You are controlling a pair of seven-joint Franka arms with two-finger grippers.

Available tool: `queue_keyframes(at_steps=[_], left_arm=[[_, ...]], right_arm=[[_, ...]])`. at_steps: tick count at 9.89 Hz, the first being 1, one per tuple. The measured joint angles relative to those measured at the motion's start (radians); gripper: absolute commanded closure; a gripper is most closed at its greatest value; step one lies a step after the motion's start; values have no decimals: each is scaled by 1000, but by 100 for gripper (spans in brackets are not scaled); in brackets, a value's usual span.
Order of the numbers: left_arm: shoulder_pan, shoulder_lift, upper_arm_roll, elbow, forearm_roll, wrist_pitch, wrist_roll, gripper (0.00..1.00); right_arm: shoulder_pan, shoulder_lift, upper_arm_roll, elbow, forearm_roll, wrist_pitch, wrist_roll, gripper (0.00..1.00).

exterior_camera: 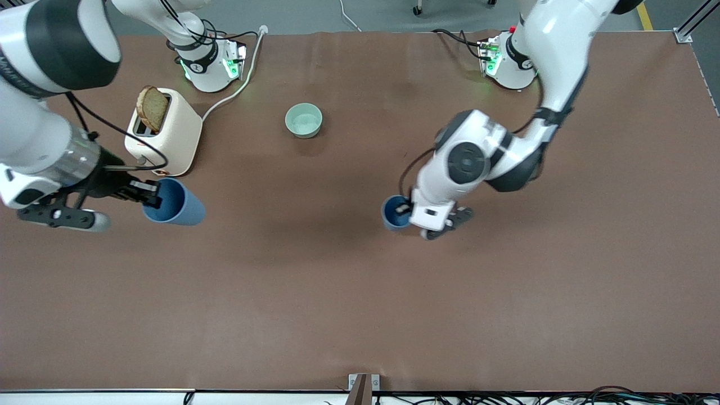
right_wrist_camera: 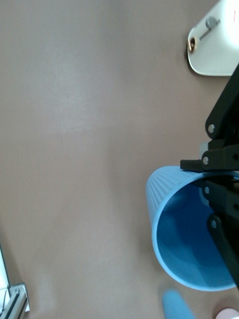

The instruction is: Stack blue cups with both arms

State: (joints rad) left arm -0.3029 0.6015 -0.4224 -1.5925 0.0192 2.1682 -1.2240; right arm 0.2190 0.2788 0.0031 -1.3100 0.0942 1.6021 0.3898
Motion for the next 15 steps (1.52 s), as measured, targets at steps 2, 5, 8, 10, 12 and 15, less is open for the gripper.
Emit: queue_keyframes(at_steps=[2,5,8,10,12,15], left_arm=[[-49,64,3,11,25,46,-78,89],[-32,90,8,20,33,47,-84,0],[-9,59,6,78,36,-31,-112,0],[31,-69,7,137,58,-206,-82,0],[104,-219,10,210,93,-433,82,0],[292,-299,17,310,99,-587,490,0]], right_arm=[[74,11,1,-3,0,29,99,99],[154,42,2,-10,0,70,210,99],[222,79,2,-13,1,116,313,99],[313,139,4,-22,0,207,449,99],[410,234,3,-26,-2,333,593,99],[485,330,3,-23,-2,406,662,99]])
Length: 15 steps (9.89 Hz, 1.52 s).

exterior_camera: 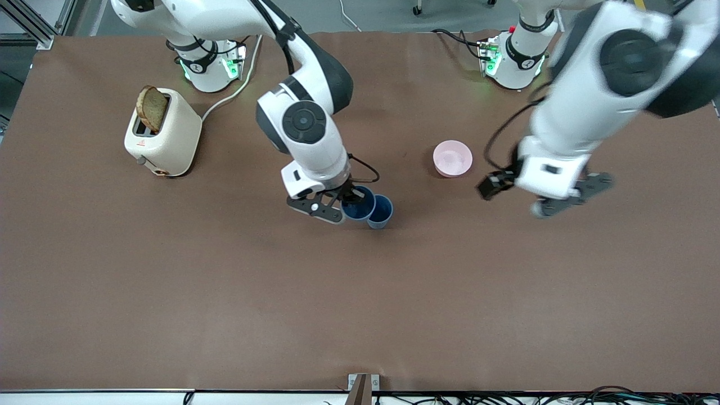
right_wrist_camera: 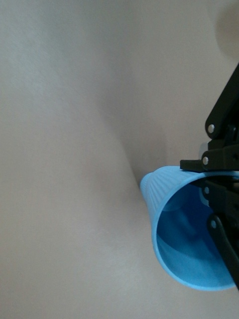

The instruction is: Stack blue cups with both arms

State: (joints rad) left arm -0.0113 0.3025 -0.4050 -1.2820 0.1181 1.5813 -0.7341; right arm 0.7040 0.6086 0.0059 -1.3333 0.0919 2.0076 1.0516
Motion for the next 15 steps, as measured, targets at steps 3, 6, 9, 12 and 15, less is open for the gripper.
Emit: queue_keyframes(at_steps=[3,6,9,12,15], left_arm=[[195,-100,2,26,2,-20,310,0],[222,-173,26,15,0,-85,480,0],[-23,-251,355,-95,-75,-89,625,0],[-54,-294,397,-148,-86,-89,653,0],[-57,-293,397,-159,-98,-84,664,0]], right_arm=[[16,6,-2,1,1,16,21,99],[27,20,-1,1,1,52,37,99],[32,39,-1,1,1,59,37,99],[37,60,-1,1,1,105,37,83],[38,71,-1,2,1,112,37,15]])
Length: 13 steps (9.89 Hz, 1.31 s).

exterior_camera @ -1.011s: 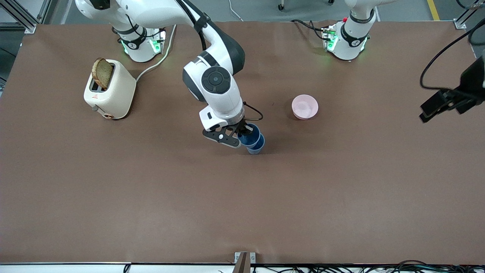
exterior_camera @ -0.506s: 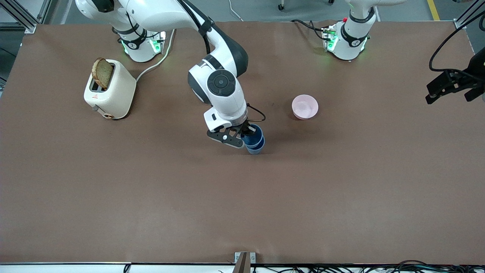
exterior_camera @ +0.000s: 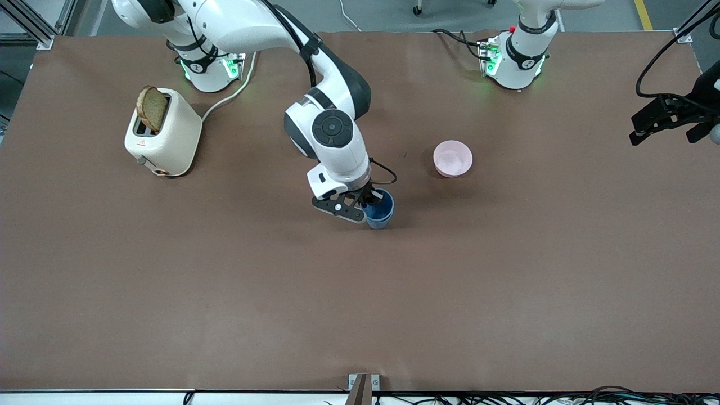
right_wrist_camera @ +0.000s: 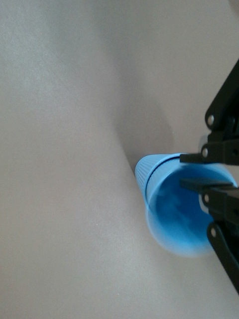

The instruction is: Stack blue cups with both arms

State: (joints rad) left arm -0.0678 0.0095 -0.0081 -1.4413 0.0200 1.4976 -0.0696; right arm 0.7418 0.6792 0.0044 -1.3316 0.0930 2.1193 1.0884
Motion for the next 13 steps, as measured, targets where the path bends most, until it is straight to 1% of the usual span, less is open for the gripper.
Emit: queue_keyframes(at_steps=[1,3,5,6,7,9,11,13], left_arm=[[-1,1,0,-2,-3,4,2,0],[-1,2,0,-2,-3,7,3,0],[-2,3,0,-2,-3,9,3,0],[-3,3,0,-2,-3,9,3,0],[-4,3,0,-3,-3,9,3,0],[-11,3,-1,-3,-3,9,3,0],[-18,4,-4,-5,-4,9,3,0],[-19,5,-3,-6,-4,9,3,0]], right_arm=[[0,0,0,4,-1,0,0,0],[-2,-16,-11,24,-16,-2,0,0],[-36,-103,-38,44,-81,-90,-25,0],[-86,-173,-48,50,-97,-168,-93,0],[-160,-243,-54,52,-99,-255,-195,0],[-333,-349,-58,51,-100,-428,-412,0],[-473,-404,-58,48,-100,-552,-585,0],[-602,-447,-57,34,-101,-628,-748,0]])
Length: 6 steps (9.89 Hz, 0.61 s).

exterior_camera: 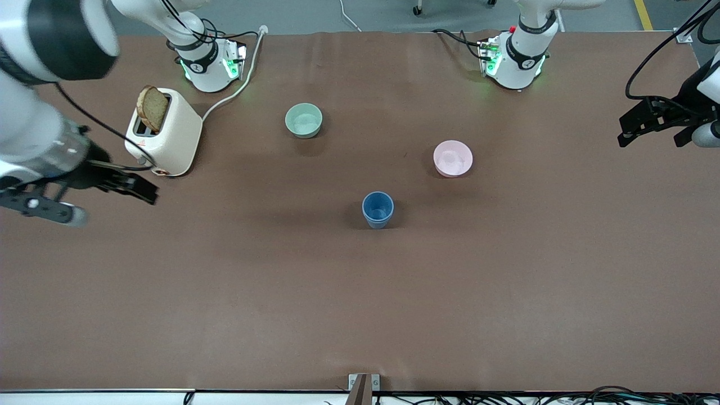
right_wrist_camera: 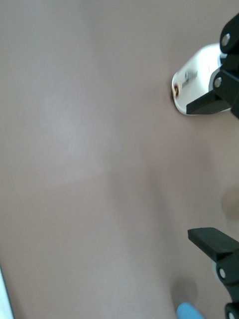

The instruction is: Stack blue cups with both arms

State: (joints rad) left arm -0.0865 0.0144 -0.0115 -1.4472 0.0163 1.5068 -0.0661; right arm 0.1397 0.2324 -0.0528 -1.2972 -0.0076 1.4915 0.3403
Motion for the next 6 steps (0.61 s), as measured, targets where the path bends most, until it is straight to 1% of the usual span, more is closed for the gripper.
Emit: queue_keyframes(at_steps=[3,4,6], left_arm=[[3,0,3,-1,0,-6,0,0],[3,0,3,-2,0,-14,0,0],[4,0,3,-9,0,-23,0,0]], right_arm=[[-163,-74,1,-41,0,-32,-193,0],[-194,-99,1,-63,0,-35,-232,0],[-205,-124,5,-86,0,-36,-255,0]])
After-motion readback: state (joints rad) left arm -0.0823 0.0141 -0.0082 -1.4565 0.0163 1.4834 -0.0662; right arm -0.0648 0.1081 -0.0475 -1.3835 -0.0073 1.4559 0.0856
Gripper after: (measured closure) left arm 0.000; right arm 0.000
